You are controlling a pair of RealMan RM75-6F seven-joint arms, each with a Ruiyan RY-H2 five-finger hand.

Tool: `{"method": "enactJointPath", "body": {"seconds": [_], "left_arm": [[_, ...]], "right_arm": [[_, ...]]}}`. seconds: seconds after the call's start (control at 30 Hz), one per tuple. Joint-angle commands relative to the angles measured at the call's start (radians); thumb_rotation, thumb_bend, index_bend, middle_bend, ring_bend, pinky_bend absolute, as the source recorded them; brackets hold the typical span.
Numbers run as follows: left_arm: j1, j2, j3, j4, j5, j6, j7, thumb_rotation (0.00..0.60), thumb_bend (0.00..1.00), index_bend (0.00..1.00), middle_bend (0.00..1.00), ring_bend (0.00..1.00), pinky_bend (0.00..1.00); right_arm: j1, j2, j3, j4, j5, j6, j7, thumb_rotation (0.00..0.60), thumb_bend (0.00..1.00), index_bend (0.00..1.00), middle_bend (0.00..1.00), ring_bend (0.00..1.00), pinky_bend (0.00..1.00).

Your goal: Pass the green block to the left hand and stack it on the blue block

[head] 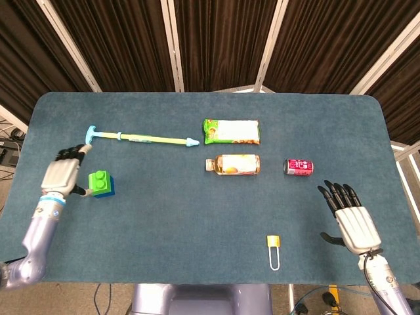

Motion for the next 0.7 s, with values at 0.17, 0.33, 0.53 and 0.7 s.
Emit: {"method": "enactJointPath", "body": {"seconds": [0.17, 0.33, 0.53, 0.7], "left_arm": [[0.163, 0.063, 0.058, -0.052, 0.297, 0.229, -0.173, 0.6, 0.0, 0.0, 0.0, 0.0, 0.0], [0.282, 0.062, 0.139, -0.015, 0.466, 0.364, -0.273, 0.6, 0.0, 0.0, 0.0, 0.0, 0.0], [0.416, 0.043, 0.217, 0.032, 0.61, 0.529, -0.318, 0.6, 0.0, 0.0, 0.0, 0.0, 0.0], [0.445, 0.046, 0.216, 0.039, 0.633, 0.535, -0.331, 0.6, 0.0, 0.0, 0.0, 0.0, 0.0]], "right_arm": [[-0.012, -0.015, 0.01, 0.022, -0.024, 0.05, -0.031, 0.6, 0.0, 0.0, 0.0, 0.0, 0.0], [-0.024, -0.042, 0.023, 0.05, -0.042, 0.099, -0.058, 0.6, 0.0, 0.0, 0.0, 0.0, 0.0], [-0.032, -0.055, 0.026, 0.057, -0.072, 0.135, -0.054, 0.6, 0.0, 0.0, 0.0, 0.0, 0.0], [-0.039, -0.05, 0.025, 0.055, -0.082, 0.148, -0.045, 0.6, 0.0, 0.0, 0.0, 0.0, 0.0]]}}
